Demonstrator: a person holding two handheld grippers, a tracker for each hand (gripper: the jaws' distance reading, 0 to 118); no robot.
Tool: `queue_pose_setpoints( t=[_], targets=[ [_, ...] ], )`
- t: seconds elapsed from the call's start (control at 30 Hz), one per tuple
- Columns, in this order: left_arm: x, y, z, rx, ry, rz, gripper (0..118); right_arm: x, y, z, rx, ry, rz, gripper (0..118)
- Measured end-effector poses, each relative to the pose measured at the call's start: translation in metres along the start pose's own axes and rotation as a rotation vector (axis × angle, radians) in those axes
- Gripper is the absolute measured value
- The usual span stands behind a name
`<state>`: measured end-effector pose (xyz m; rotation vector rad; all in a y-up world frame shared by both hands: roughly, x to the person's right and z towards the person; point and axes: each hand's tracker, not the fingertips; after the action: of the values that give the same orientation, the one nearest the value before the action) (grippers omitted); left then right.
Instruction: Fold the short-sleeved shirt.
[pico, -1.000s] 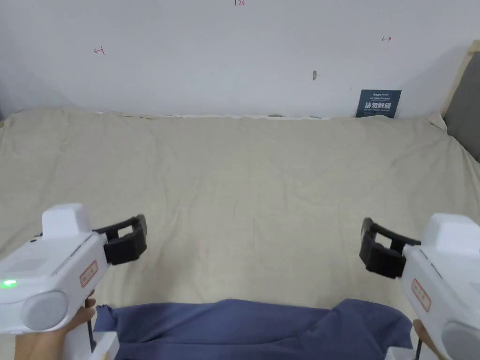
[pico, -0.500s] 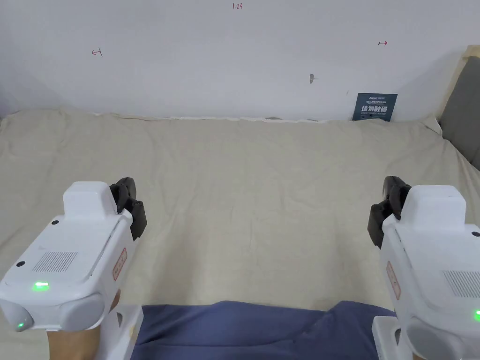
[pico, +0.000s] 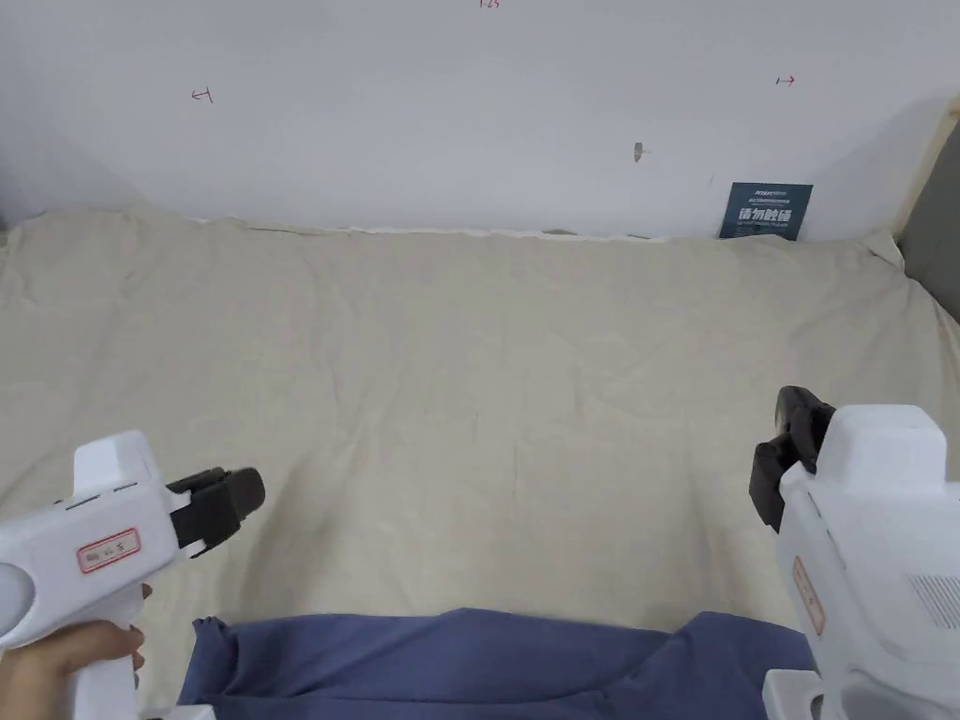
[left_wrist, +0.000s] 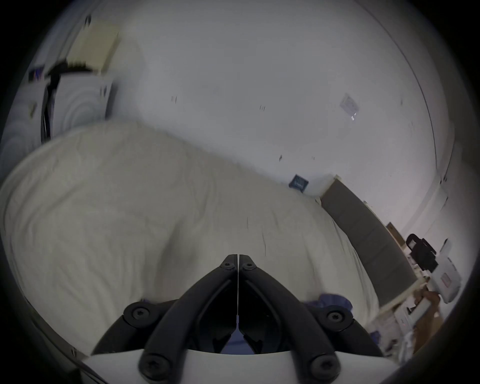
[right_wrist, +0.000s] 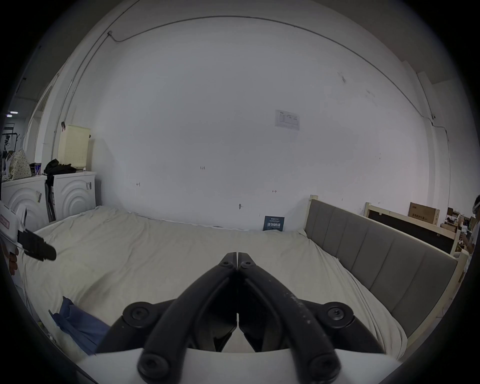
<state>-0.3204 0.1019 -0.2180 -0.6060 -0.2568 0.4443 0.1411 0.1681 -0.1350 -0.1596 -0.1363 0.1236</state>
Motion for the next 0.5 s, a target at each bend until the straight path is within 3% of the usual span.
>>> queue_pose_setpoints(
  t=[0.2, 0.37, 0.4, 0.5],
  targets=[
    [-0.068, -0.021, -0.011, -0.198, -0.008, 0.125, 0, -0.007, -0.008, -0.011, -0.043, 0.01, 0.016, 2],
    [-0.102, -0.04, -0.018, -0.236, 0.024, 0.176, 6, -0.011, -0.017, -0.022, -0.089, 0.031, -0.005, 2],
    [-0.109, -0.044, -0.021, -0.269, 0.01, 0.221, 22, -0.013, -0.019, -0.024, -0.1, 0.028, -0.004, 2],
    [-0.121, -0.059, -0.031, -0.3, 0.014, 0.242, 99, -0.016, -0.024, -0.029, -0.12, 0.027, -0.012, 2]
  ],
)
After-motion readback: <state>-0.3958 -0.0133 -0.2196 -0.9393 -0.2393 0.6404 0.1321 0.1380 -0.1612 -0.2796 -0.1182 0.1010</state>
